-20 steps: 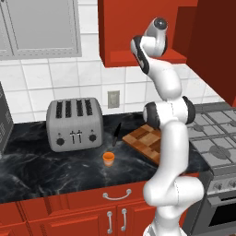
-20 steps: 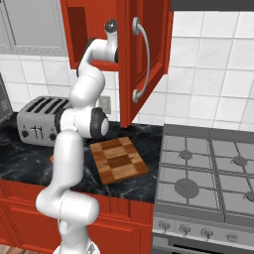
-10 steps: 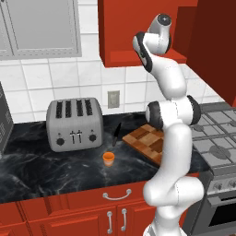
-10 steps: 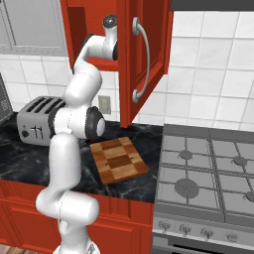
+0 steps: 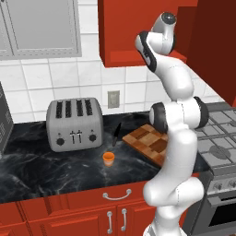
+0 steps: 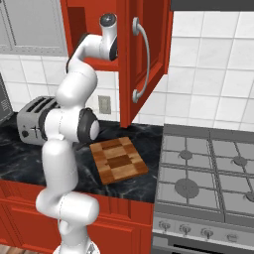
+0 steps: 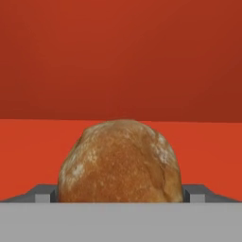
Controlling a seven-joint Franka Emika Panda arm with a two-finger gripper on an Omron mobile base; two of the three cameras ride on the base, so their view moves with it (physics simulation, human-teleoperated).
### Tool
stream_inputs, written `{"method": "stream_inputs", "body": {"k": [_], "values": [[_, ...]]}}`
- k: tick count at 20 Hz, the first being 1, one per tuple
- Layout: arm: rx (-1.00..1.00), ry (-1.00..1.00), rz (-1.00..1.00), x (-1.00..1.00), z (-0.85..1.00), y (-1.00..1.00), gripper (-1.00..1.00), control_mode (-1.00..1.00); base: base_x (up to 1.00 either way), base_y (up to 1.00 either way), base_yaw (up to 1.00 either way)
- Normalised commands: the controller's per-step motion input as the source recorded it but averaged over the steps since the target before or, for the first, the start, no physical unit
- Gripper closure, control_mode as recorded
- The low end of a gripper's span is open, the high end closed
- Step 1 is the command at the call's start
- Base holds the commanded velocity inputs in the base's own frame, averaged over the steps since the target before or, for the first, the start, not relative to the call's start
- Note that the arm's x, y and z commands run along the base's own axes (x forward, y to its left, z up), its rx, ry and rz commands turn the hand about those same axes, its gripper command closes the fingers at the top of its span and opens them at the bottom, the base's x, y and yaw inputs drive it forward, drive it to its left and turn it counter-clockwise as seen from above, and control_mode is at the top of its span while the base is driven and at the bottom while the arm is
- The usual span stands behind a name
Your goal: Pick the bread, place it on the cutting board, pick the jam, place it on the counter, and close the cabinet.
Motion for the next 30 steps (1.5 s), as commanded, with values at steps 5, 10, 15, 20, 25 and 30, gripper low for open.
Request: {"method": "stream_inputs", "body": {"k": [5, 10, 15, 20, 25, 30], "values": [[0.00, 0.00, 0.00, -0.39, 0.00, 0.00, 1.00, -1.00, 0.00, 0.00, 0.00], [0.00, 0.00, 0.00, -0.41, 0.00, 0.00, 1.00, -1.00, 0.00, 0.00, 0.00], [0.00, 0.00, 0.00, -0.43, 0.00, -0.01, 1.00, -1.00, 0.00, 0.00, 0.00], [0.00, 0.00, 0.00, -0.43, 0.00, 0.00, 1.00, -1.00, 0.00, 0.00, 0.00], [0.00, 0.01, 0.00, -0.40, -0.03, 0.00, 1.00, -1.00, 0.00, 0.00, 0.00], [0.00, 0.03, 0.00, -0.39, -0.04, 0.00, 1.00, -1.00, 0.00, 0.00, 0.00]]}}
